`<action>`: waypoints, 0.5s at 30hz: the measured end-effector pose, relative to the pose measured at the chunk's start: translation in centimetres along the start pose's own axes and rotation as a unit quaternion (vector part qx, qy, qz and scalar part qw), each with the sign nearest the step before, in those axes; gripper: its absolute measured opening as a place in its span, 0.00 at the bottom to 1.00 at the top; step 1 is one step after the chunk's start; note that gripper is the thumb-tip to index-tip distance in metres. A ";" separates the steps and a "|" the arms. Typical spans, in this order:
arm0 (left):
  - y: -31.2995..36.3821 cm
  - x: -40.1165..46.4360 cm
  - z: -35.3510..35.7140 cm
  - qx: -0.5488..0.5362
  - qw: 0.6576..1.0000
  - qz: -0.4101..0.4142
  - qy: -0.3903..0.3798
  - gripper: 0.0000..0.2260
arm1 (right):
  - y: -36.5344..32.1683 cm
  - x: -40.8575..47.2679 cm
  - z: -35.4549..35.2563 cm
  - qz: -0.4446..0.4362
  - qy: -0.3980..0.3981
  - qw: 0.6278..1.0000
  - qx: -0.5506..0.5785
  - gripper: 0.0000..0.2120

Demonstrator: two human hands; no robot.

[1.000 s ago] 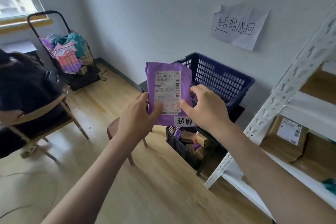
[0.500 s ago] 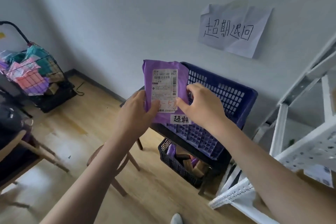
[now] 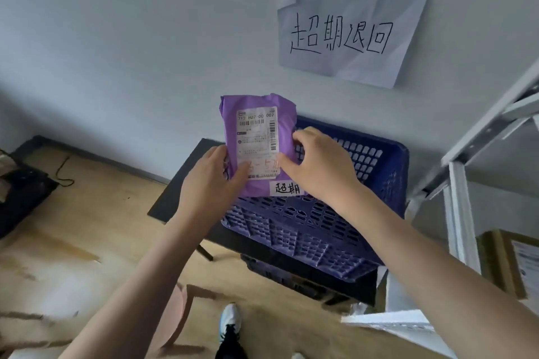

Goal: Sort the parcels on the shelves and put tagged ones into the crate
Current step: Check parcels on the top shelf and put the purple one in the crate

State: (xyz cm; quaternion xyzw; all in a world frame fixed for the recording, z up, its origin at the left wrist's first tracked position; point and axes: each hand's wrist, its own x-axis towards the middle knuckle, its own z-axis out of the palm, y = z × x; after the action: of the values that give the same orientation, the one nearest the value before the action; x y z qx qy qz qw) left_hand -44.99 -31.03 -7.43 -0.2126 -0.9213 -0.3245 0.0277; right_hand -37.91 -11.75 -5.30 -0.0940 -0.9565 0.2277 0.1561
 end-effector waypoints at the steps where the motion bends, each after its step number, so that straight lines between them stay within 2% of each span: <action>1: -0.4 1.3 0.4 0.000 1.000 0.009 -0.013 0.15 | 0.4 0.6 0.5 0.013 0.003 1.000 -0.002 0.14; 9: -2.9 12.0 4.2 -0.021 0.987 0.110 -0.118 0.10 | 2.7 4.8 3.6 0.148 0.040 0.988 -0.036 0.15; 15: -3.4 15.3 9.4 -0.041 0.964 0.177 -0.193 0.11 | 5.5 4.5 5.6 0.261 0.042 0.963 -0.053 0.13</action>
State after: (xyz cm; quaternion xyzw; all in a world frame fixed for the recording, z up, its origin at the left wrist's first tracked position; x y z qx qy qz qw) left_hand -59.46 -21.98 -13.97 -0.4316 -0.8429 -0.3047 -0.1025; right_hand -43.45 -8.06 -11.44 -0.3586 -0.9018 0.2055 0.1264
